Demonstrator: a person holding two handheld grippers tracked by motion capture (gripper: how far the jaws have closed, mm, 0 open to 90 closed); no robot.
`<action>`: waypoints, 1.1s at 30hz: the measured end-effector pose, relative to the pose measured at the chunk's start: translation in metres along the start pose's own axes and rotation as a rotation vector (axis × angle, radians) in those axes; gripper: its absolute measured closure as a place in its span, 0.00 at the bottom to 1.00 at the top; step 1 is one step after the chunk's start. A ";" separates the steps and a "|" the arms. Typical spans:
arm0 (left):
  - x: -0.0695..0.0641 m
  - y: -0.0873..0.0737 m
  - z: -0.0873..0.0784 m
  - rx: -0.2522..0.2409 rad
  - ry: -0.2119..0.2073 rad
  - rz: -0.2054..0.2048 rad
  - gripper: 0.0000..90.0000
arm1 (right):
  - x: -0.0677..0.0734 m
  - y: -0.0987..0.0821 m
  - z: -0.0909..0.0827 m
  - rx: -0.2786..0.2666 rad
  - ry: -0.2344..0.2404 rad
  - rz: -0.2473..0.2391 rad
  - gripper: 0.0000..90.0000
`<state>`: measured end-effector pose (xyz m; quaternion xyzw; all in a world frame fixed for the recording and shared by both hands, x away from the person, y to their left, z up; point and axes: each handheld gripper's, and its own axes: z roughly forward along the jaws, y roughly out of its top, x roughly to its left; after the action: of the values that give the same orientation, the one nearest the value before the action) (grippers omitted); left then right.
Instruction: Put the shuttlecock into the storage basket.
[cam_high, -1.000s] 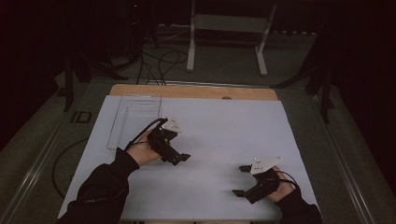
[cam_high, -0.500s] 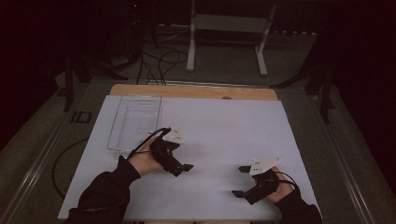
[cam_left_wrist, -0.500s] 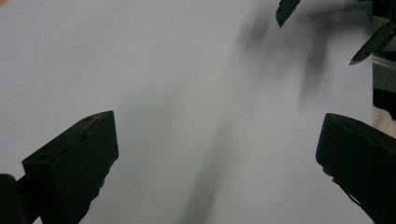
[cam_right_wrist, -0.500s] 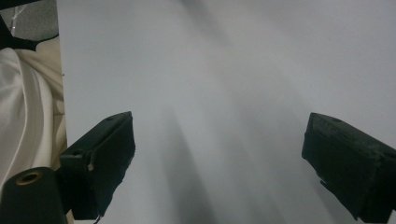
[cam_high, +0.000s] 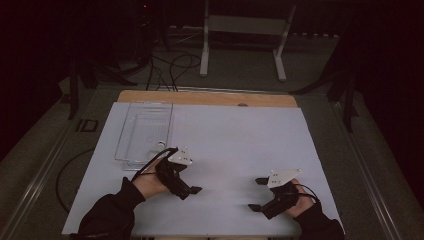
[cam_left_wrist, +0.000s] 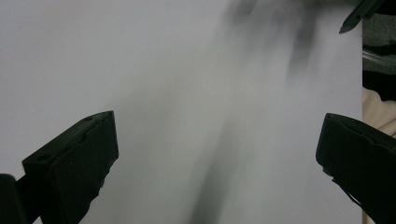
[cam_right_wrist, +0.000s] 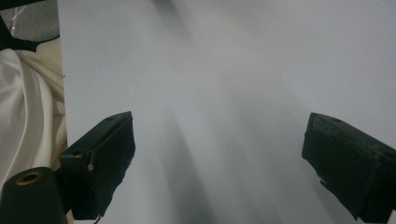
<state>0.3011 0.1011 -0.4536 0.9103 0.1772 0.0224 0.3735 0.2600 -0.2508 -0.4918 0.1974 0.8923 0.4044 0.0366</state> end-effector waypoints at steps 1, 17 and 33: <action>0.000 -0.005 0.000 0.002 0.004 -0.006 0.00 | 0.000 0.000 0.000 0.000 0.000 0.000 0.10; -0.004 -0.041 -0.007 0.000 -0.003 -0.010 0.00 | 0.000 0.000 0.001 0.005 0.001 -0.006 0.10; -0.005 -0.068 -0.023 -0.016 0.030 -0.021 0.00 | 0.000 -0.002 0.003 0.004 -0.008 -0.024 0.11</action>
<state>0.2712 0.1594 -0.4836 0.9049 0.1923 0.0335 0.3783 0.2598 -0.2500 -0.4954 0.1883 0.8953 0.4012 0.0448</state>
